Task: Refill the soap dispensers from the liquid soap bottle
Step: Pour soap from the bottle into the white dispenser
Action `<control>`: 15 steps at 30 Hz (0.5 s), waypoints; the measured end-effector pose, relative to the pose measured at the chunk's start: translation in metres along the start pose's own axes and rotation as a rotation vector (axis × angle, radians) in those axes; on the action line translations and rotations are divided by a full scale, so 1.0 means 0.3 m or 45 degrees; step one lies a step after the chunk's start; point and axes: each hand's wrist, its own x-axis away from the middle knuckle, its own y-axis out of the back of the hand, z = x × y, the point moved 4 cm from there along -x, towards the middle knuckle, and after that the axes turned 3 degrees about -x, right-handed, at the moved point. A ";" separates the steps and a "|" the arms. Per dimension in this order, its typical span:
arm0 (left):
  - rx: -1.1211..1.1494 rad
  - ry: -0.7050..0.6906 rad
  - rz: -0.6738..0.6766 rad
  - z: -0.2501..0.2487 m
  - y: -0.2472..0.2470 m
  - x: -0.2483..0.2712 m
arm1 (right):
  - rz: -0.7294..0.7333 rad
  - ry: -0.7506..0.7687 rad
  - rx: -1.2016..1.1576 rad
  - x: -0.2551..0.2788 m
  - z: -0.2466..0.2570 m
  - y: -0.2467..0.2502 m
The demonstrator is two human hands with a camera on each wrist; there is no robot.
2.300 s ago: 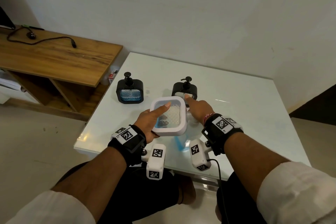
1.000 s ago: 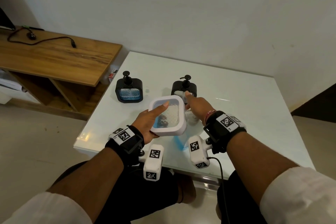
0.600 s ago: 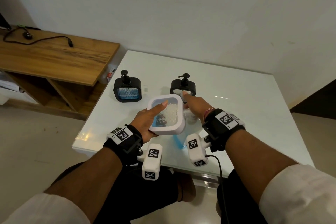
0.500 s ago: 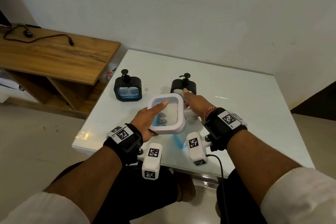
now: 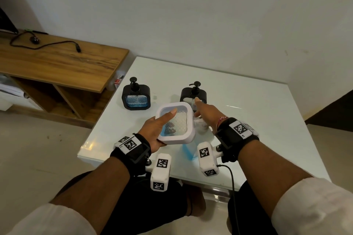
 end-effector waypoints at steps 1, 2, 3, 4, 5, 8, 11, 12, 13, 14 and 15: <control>0.003 0.000 -0.001 -0.001 0.000 0.000 | 0.003 0.010 0.026 0.005 0.004 -0.001; 0.000 0.003 -0.001 -0.001 0.001 -0.003 | 0.004 0.013 0.052 0.007 0.004 -0.006; -0.007 0.005 0.000 -0.001 0.001 -0.006 | 0.012 0.014 0.094 0.008 0.006 -0.009; -0.013 0.013 0.001 0.002 0.002 -0.008 | 0.007 -0.026 0.091 0.011 0.001 -0.012; -0.015 0.017 0.001 0.004 0.002 -0.009 | -0.022 -0.052 0.070 0.015 0.000 -0.010; -0.008 0.018 -0.007 0.007 -0.001 -0.010 | -0.013 -0.037 0.121 0.000 -0.008 -0.009; -0.021 0.018 -0.003 0.008 0.000 -0.011 | 0.008 0.036 0.091 -0.022 -0.012 -0.003; -0.020 0.019 -0.002 0.007 0.001 -0.013 | -0.002 0.035 0.064 -0.022 -0.007 -0.002; -0.016 0.018 -0.001 0.007 0.003 -0.015 | -0.014 0.041 0.034 -0.027 -0.002 -0.001; -0.012 0.016 -0.002 0.006 0.005 -0.018 | -0.020 0.041 0.022 -0.025 0.003 -0.003; -0.007 0.012 0.000 0.004 0.005 -0.021 | -0.028 0.049 0.060 -0.022 0.005 -0.005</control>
